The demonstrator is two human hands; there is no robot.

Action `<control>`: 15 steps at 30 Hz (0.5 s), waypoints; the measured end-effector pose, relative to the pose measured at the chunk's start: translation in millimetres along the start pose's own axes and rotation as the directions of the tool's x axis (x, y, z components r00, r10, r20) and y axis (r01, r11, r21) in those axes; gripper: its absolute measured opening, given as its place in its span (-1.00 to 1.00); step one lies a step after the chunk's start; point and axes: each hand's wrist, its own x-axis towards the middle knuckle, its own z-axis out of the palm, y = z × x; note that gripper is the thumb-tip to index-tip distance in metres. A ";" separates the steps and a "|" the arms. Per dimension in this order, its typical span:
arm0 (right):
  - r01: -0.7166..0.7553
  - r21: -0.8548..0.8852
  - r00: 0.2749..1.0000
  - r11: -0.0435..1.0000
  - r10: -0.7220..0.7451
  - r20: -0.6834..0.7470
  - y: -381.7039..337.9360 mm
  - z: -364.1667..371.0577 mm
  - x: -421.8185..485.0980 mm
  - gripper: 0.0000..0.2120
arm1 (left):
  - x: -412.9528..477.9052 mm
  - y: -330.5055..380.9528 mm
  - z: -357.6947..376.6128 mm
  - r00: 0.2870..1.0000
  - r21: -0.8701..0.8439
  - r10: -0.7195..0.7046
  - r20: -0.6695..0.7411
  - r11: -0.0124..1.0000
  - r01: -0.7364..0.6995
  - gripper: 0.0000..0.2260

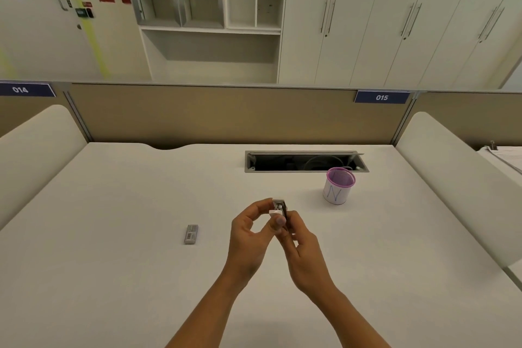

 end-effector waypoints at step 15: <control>0.048 -0.033 0.998 0.998 -0.050 -0.045 -0.9 -3.0 1.7 -0.84 | 1.3 0.8 4.4 0.996 0.015 0.077 -0.038 0.997 -0.076 -0.84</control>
